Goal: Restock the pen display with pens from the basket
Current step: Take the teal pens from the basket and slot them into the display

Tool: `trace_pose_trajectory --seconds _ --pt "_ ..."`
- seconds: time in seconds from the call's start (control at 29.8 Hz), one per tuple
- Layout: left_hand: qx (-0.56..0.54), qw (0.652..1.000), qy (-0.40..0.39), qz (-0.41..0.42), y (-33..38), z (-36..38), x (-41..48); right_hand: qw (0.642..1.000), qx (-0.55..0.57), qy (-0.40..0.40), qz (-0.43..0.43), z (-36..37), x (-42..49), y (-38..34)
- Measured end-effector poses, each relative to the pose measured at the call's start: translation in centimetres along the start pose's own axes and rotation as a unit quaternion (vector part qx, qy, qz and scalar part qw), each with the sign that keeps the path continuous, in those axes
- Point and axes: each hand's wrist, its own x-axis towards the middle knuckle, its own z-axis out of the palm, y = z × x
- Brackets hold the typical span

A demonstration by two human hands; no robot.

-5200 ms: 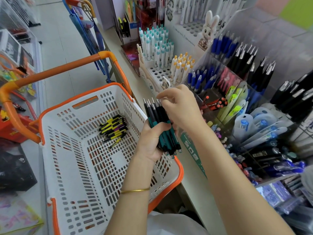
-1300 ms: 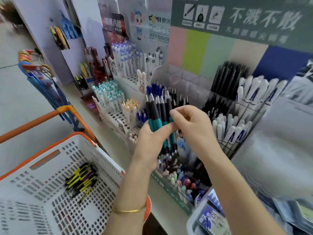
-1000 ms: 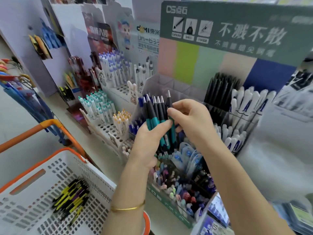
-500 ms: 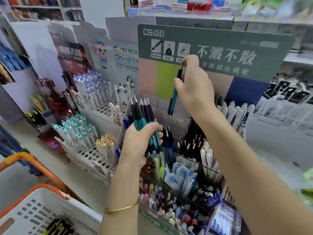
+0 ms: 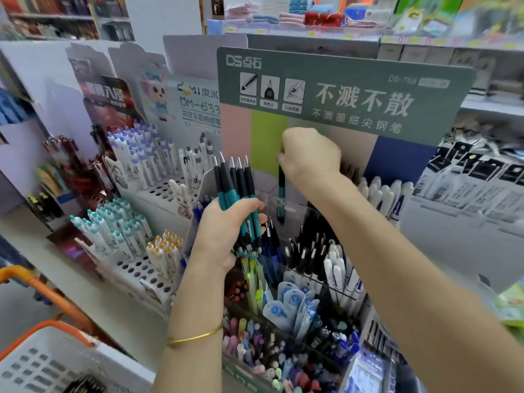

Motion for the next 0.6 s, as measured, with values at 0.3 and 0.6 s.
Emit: trace_pose_trajectory --seconds 0.3,0.6 --pt "0.009 0.999 -0.03 0.012 0.2 1.1 0.4 0.998 0.054 0.019 -0.038 -1.0 0.9 0.8" --pt "-0.004 0.996 -0.082 0.015 0.3 1.7 0.5 0.933 0.321 -0.158 -0.037 -1.9 -0.7 1.1"
